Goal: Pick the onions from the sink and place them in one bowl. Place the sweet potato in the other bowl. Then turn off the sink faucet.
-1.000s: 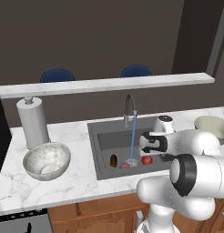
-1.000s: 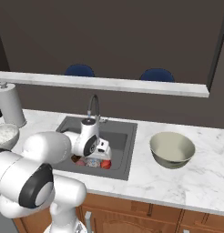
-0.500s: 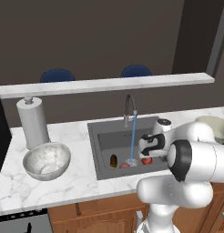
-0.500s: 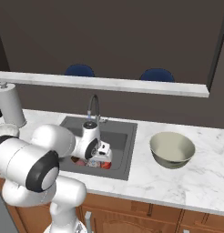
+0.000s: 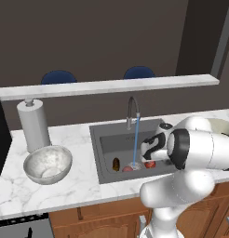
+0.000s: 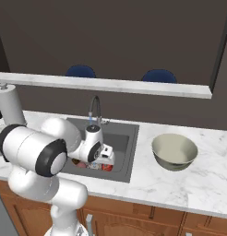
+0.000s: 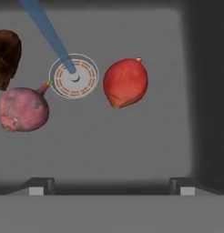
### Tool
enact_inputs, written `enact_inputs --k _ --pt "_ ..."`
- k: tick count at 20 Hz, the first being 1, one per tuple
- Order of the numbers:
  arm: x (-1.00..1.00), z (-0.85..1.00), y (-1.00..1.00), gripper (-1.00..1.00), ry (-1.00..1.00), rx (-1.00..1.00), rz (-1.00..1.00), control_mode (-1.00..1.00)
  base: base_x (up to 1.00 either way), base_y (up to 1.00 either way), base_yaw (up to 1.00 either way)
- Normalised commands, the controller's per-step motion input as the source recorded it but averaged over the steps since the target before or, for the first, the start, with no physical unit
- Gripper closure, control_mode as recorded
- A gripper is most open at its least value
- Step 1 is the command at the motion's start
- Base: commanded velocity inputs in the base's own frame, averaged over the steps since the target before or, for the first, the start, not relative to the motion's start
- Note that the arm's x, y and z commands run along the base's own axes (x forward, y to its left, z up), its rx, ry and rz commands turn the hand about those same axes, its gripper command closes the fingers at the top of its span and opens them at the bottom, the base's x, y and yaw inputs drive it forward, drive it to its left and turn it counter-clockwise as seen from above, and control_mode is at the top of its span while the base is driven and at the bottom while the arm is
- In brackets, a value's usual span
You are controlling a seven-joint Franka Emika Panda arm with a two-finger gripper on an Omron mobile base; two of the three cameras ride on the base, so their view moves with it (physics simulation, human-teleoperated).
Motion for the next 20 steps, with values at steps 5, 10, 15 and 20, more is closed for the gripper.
enact_inputs --k 5,10,15,20 --pt "0.25 -0.12 -0.1 -1.0 0.0 0.0 0.0 -1.0 0.0 0.0 0.0" --pt "0.19 -0.14 -0.04 -1.0 0.0 0.0 0.0 -1.0 0.0 0.0 0.0" --pt "0.13 -0.14 0.0 -1.0 0.0 0.0 0.0 -1.0 0.0 0.0 0.0" --pt "0.11 -0.15 0.0 -1.0 0.0 0.0 0.0 -1.0 0.0 0.0 0.0"
